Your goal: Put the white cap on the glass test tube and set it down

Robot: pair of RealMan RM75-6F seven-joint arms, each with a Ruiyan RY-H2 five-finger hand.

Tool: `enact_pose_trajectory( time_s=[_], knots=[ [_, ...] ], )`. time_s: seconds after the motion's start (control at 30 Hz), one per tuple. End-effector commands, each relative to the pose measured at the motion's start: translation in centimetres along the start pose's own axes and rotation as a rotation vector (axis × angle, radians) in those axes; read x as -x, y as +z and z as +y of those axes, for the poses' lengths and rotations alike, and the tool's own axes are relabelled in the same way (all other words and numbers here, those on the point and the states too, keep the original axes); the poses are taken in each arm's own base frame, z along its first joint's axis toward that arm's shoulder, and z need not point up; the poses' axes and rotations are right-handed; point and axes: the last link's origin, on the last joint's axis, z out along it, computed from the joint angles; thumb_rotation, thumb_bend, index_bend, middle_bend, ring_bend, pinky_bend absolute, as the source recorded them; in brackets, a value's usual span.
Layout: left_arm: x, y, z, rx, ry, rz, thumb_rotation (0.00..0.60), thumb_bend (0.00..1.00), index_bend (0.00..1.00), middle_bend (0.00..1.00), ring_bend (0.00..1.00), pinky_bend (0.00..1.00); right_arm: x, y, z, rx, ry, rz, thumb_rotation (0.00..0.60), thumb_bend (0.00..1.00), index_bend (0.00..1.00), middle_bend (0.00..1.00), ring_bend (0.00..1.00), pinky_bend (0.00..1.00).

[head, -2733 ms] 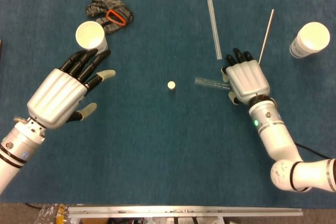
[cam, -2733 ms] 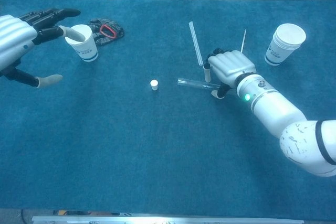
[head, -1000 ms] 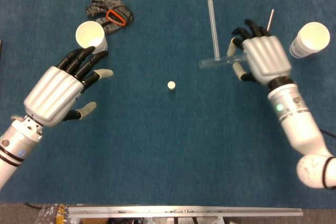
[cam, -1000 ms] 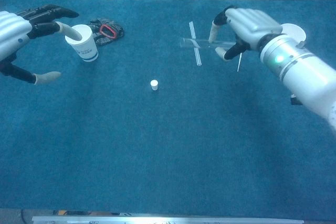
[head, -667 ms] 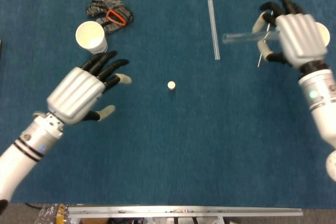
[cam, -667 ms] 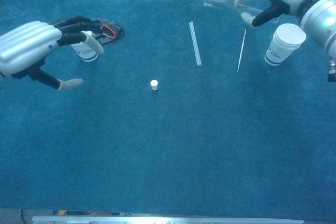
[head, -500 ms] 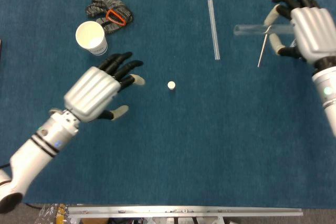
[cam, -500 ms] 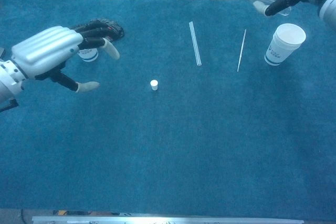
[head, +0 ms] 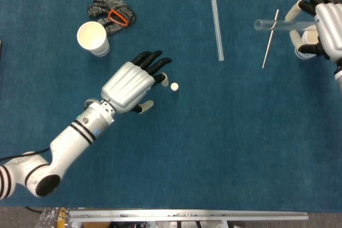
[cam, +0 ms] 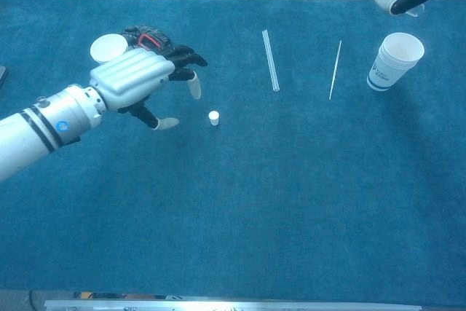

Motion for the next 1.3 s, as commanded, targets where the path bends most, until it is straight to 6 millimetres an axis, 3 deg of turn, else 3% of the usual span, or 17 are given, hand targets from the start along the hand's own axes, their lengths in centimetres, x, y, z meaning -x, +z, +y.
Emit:
enact_pose_trajectory(
  time_s=[0.03, 0.33, 0.63, 1.3],
  knots=[
    [0.5, 1.3, 0.0, -0.011, 0.008, -0.024, 0.6, 0.24, 0.36, 0.09, 0.0, 0.09, 0.2, 0.1, 0.2, 0.001, 0.0, -0.007, 0.6, 0.45, 0.63, 0.25, 0.05, 0.16],
    [2.0, 4.2, 0.2, -0.041, 0.013, -0.062, 0.6, 0.25, 0.36, 0.08, 0.0, 0.09, 0.8, 0.6, 0.6, 0.006, 0.0, -0.021, 0.6, 0.45, 0.63, 0.25, 0.05, 0.16],
    [2.9, 5.9, 0.7, -0.055, -0.001, -0.074, 0.6, 0.26, 0.38, 0.08, 0.0, 0.09, 0.9, 0.7, 1.1, 0.014, 0.0, -0.025, 0.6, 0.45, 0.63, 0.25, 0.05, 0.16],
    [4.2, 7.1, 0.8, -0.084, -0.003, -0.097, 0.6, 0.31, 0.42, 0.08, 0.0, 0.09, 0.7, 0.8, 1.7, 0.026, 0.011, -0.025, 0.6, 0.45, 0.64, 0.25, 0.05, 0.16]
  ],
)
